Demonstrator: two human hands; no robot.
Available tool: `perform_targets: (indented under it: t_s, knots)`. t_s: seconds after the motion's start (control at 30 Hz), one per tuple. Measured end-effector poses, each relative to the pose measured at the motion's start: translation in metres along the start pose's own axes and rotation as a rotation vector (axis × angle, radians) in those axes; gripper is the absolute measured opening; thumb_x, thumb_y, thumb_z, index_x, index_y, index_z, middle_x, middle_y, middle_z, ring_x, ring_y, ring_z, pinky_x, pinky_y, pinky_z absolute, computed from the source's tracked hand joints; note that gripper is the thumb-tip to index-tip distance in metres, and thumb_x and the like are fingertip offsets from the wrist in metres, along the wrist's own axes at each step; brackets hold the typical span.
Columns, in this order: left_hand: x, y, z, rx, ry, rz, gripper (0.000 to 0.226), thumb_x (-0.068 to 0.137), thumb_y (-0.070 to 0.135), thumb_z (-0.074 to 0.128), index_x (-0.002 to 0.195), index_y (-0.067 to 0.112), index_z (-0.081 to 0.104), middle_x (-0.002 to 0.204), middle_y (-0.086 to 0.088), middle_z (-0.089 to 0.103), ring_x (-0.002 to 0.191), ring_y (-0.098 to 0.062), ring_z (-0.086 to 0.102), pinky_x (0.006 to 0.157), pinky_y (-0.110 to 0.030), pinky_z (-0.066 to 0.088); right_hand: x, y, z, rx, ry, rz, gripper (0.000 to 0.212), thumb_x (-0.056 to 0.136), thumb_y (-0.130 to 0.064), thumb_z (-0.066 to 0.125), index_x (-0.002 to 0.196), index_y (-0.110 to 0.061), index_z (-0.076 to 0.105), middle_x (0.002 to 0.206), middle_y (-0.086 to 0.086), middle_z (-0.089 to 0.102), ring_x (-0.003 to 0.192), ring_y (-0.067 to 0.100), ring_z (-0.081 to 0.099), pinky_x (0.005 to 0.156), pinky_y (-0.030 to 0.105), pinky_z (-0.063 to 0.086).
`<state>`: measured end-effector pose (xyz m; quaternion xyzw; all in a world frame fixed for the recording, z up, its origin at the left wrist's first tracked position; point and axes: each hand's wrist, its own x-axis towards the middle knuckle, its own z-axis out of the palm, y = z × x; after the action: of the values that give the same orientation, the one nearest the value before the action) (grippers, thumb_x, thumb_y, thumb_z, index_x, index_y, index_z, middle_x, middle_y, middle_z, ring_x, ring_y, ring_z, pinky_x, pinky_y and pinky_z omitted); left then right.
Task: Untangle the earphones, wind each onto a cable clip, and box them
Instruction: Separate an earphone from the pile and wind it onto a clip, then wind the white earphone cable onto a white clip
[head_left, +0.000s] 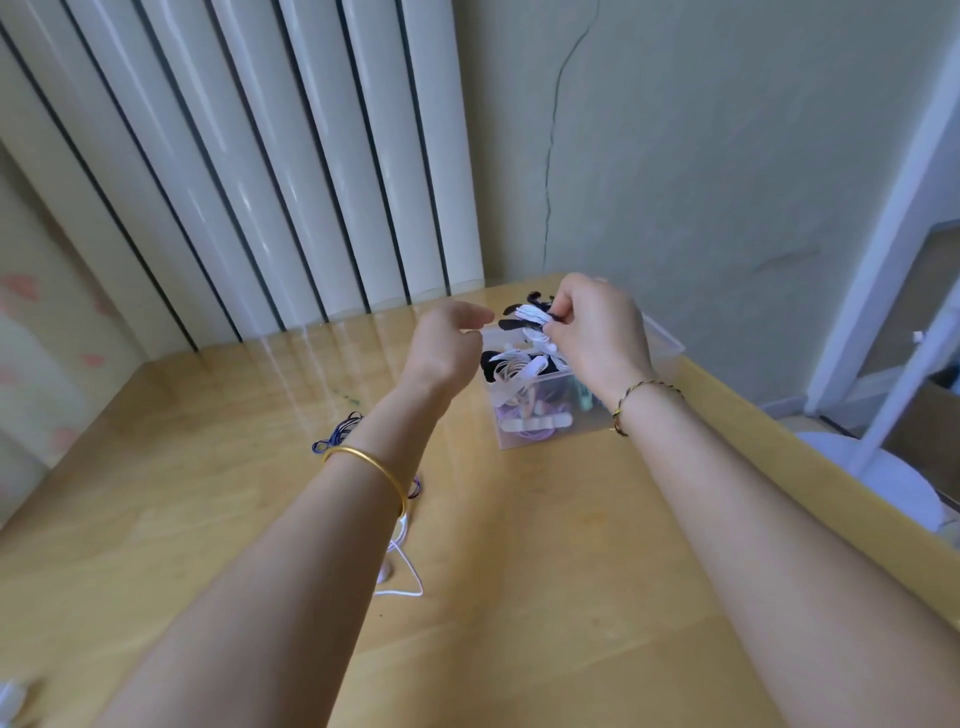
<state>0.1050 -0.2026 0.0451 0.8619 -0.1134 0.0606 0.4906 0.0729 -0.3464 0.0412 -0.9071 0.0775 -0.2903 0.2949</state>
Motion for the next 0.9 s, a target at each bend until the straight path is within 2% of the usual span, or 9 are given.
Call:
perform_targets:
  t_s: [0.13,0.23,0.3,0.47,0.53,0.7,0.77,0.83,0.9]
  knots:
    - [0.005,-0.006,0.007,0.261,-0.031,0.133,0.053,0.084,-0.013,0.033,0.124,0.008,0.061,0.132,-0.006,0.058,0.125,-0.020,0.050,0.103,-0.024,0.037,0.001,0.004,0.012,-0.143,-0.105,-0.097,0.017,0.083,0.003,0.054,0.089,-0.012,0.059,0.097,0.005,0.054,0.083,0.029,0.054,0.067,0.034,0.045]
    - [0.009,-0.013,0.013,0.483,-0.092,0.228,0.060,0.081,-0.013,0.035,0.127,0.014,0.060,0.135,-0.005,0.055,0.127,-0.029,0.045,0.105,-0.041,0.038,0.002,0.005,0.011,-0.252,-0.183,-0.087,0.023,0.085,-0.003,0.056,0.092,-0.021,0.069,0.100,0.004,0.063,0.100,0.028,0.054,0.074,0.031,0.042]
    - [0.009,-0.014,0.014,0.594,-0.116,0.242,0.062,0.081,-0.011,0.035,0.130,0.020,0.058,0.137,-0.001,0.053,0.126,-0.029,0.042,0.102,-0.044,0.038,0.002,0.006,0.007,-0.303,-0.229,-0.083,0.027,0.090,-0.011,0.052,0.100,-0.026,0.072,0.105,0.001,0.064,0.114,0.025,0.045,0.084,0.032,0.036]
    - [0.001,-0.014,0.018,0.695,-0.154,0.265,0.062,0.082,-0.011,0.035,0.129,0.023,0.059,0.137,0.001,0.053,0.126,-0.026,0.039,0.100,-0.039,0.033,0.000,0.006,0.002,-0.387,-0.344,-0.039,0.030,0.091,-0.017,0.037,0.076,-0.017,0.062,0.102,-0.002,0.063,0.115,0.023,0.038,0.094,0.039,0.033]
    - [0.001,-0.014,0.016,0.664,-0.174,0.244,0.063,0.081,-0.012,0.035,0.128,0.022,0.059,0.137,-0.001,0.054,0.128,-0.026,0.039,0.103,-0.041,0.033,0.000,0.006,0.001,-0.383,-0.363,-0.030,0.031,0.092,-0.017,0.036,0.076,-0.017,0.062,0.105,-0.002,0.061,0.114,0.023,0.038,0.094,0.040,0.032]
    - [-0.004,-0.011,-0.011,0.430,-0.079,0.171,0.066,0.073,-0.013,0.029,0.121,0.017,0.064,0.134,-0.006,0.057,0.130,-0.025,0.044,0.108,-0.043,0.035,-0.016,0.001,-0.007,-0.290,-0.292,-0.002,0.036,0.092,-0.010,0.037,0.102,-0.016,0.070,0.107,0.003,0.063,0.120,0.023,0.038,0.095,0.037,0.032]
    - [-0.017,-0.010,-0.027,0.363,-0.031,0.147,0.066,0.074,-0.014,0.028,0.120,0.014,0.065,0.132,-0.010,0.058,0.129,-0.024,0.046,0.107,-0.035,0.037,-0.027,-0.005,-0.014,-0.242,-0.222,0.013,0.035,0.090,-0.005,0.038,0.103,-0.012,0.070,0.101,0.007,0.061,0.120,0.026,0.039,0.095,0.035,0.034]
    - [-0.031,-0.010,-0.043,0.278,0.019,0.109,0.064,0.076,-0.015,0.027,0.120,0.011,0.065,0.129,-0.013,0.059,0.126,-0.023,0.049,0.099,-0.025,0.038,-0.037,-0.013,-0.018,-0.212,-0.128,-0.005,0.035,0.089,-0.003,0.039,0.104,-0.009,0.069,0.107,0.009,0.062,0.117,0.027,0.040,0.093,0.034,0.035]
    - [-0.047,-0.014,-0.061,0.205,0.074,0.067,0.063,0.075,-0.015,0.026,0.117,0.009,0.066,0.125,-0.012,0.062,0.122,-0.020,0.052,0.093,-0.023,0.039,-0.049,-0.026,-0.013,-0.143,-0.061,-0.057,0.034,0.088,-0.002,0.040,0.103,-0.009,0.070,0.112,0.005,0.064,0.115,0.027,0.041,0.094,0.034,0.037]
